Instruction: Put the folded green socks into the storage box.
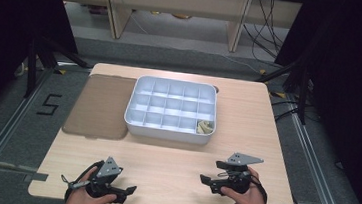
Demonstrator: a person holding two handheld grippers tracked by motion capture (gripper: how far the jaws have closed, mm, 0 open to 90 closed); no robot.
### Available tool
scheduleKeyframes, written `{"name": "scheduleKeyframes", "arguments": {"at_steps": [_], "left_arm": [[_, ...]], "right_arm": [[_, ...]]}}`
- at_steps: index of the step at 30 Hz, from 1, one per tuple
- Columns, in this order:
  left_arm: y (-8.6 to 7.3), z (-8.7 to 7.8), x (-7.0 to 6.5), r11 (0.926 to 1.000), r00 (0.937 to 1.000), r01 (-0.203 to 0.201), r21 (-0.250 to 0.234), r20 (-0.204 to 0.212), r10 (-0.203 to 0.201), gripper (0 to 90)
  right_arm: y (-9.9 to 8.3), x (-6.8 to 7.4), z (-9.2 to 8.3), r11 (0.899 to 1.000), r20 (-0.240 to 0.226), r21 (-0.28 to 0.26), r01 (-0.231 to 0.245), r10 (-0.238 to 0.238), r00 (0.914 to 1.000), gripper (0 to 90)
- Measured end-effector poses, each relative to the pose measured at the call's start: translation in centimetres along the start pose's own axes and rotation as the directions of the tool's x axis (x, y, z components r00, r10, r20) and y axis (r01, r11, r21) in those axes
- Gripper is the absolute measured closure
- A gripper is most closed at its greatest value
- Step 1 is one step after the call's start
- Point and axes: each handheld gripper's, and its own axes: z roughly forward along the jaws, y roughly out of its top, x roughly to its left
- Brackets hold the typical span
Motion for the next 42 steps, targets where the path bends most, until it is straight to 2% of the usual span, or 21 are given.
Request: {"name": "scheduleKeyframes", "arguments": {"at_steps": [3,4,5,7,8,10,11,12,14,15,19,20,24,25,26,28,30,31,33,37,42], "left_arm": [[0.0,0.1,0.0,0.9999,0.9999,0.011,-0.007,-0.009,-0.011,20.6],[-0.1,0.1,-0.1,0.9998,0.9997,0.021,-0.007,-0.009,-0.021,20.6],[-0.1,0.2,-0.1,0.9996,0.9996,0.027,-0.007,-0.010,-0.027,20.6],[-0.1,0.2,-0.1,0.9996,0.9996,0.026,-0.007,-0.009,-0.026,20.6],[-0.1,0.2,-0.1,0.9996,0.9996,0.026,-0.007,-0.009,-0.026,20.6],[-0.1,0.2,-0.1,0.9997,0.9996,0.026,-0.007,-0.009,-0.026,20.6],[-0.1,0.2,-0.1,0.9997,0.9996,0.026,-0.006,-0.009,-0.026,20.6],[-0.1,0.3,-0.1,0.9995,0.9996,0.028,-0.012,-0.001,-0.028,20.6],[-0.1,0.2,-0.1,1.0000,0.9999,0.007,0.003,-0.009,-0.007,20.6],[-0.1,0.2,-0.1,0.9999,0.9999,0.013,0.006,-0.007,-0.013,20.5],[-0.2,0.4,-0.3,1.0000,1.0000,0.007,0.005,-0.003,-0.007,20.5],[-0.2,0.4,-0.3,1.0000,1.0000,0.006,0.007,-0.004,-0.006,20.5],[-0.2,0.5,-0.4,0.9999,1.0000,0.010,0.010,-0.001,-0.010,20.5],[-0.2,0.4,-0.3,0.9998,0.9999,-0.008,0.020,0.007,0.008,20.5],[-0.2,0.4,-0.2,0.9998,0.9999,-0.015,0.016,0.008,0.015,20.5],[-0.2,0.5,-0.3,0.9998,0.9999,-0.011,0.016,0.001,0.011,20.5],[-0.2,0.6,-0.4,0.9999,0.9999,0.012,0.008,0.004,-0.012,20.5],[-0.2,0.5,-0.4,0.9999,0.9999,0.000,0.017,0.013,-0.001,20.5],[-0.2,0.6,-0.4,0.9999,0.9999,0.006,0.010,0.011,-0.007,20.5],[-0.2,0.5,-0.4,0.9998,0.9999,-0.013,0.014,0.010,0.013,20.5],[-0.2,0.6,-0.4,0.9998,0.9999,-0.014,0.017,0.010,0.014,20.5]], "right_arm": [[-0.4,0.3,-0.1,1.000,-0.006,0.001,-0.023,0.023,0.9997,16.5],[-0.5,0.2,-0.3,1.000,0.020,0.004,-0.006,0.006,0.9998,16.5],[-0.7,0.4,-0.2,1.000,0.003,0.007,-0.030,0.030,0.9995,16.5],[-1.0,0.2,-0.2,1.000,0.005,0.002,0.003,-0.003,1.0000,16.6],[-1.2,0.6,-0.3,0.999,0.004,0.020,-0.038,0.038,0.9993,16.6],[-1.5,0.5,-0.2,1.000,0.003,0.012,0.003,-0.003,1.0000,16.6],[-1.7,0.9,-0.3,0.999,0.016,0.019,-0.029,0.029,0.9994,16.6],[-1.8,0.7,-0.3,1.000,0.008,0.013,0.006,-0.006,1.0000,16.6],[-2.0,0.9,-0.4,0.999,0.025,0.033,-0.003,0.002,0.9997,16.6],[-2.1,0.9,-0.4,1.000,0.025,0.019,0.017,-0.018,0.9995,16.6],[-2.6,1.2,-0.8,0.999,0.030,0.042,0.000,-0.001,0.9996,16.6],[-2.8,1.1,-0.7,0.999,0.037,0.038,0.018,-0.020,0.9991,16.6],[-3.2,1.5,-0.9,0.998,0.036,0.059,0.002,-0.004,0.9993,16.5],[-3.3,1.3,-0.8,0.998,0.015,0.056,0.021,-0.022,0.9996,16.5],[-3.5,1.8,-1.0,0.998,0.041,0.060,-0.013,0.011,0.9991,16.5],[-3.7,1.6,-0.9,0.998,0.033,0.049,0.028,-0.030,0.9990,16.5],[-3.9,1.9,-0.9,0.998,0.027,0.066,0.020,-0.021,0.9994,16.5],[-4.0,2.2,-0.9,0.997,0.037,0.082,0.012,-0.015,0.9992,16.5],[-4.1,2.2,-0.9,0.996,0.048,0.081,0.046,-0.050,0.9976,16.5],[-4.1,2.4,-0.8,0.994,0.029,0.081,0.068,-0.070,0.9971,16.5],[-4.1,2.4,-0.9,0.994,0.049,0.087,0.062,-0.067,0.9966,16.5]]}}
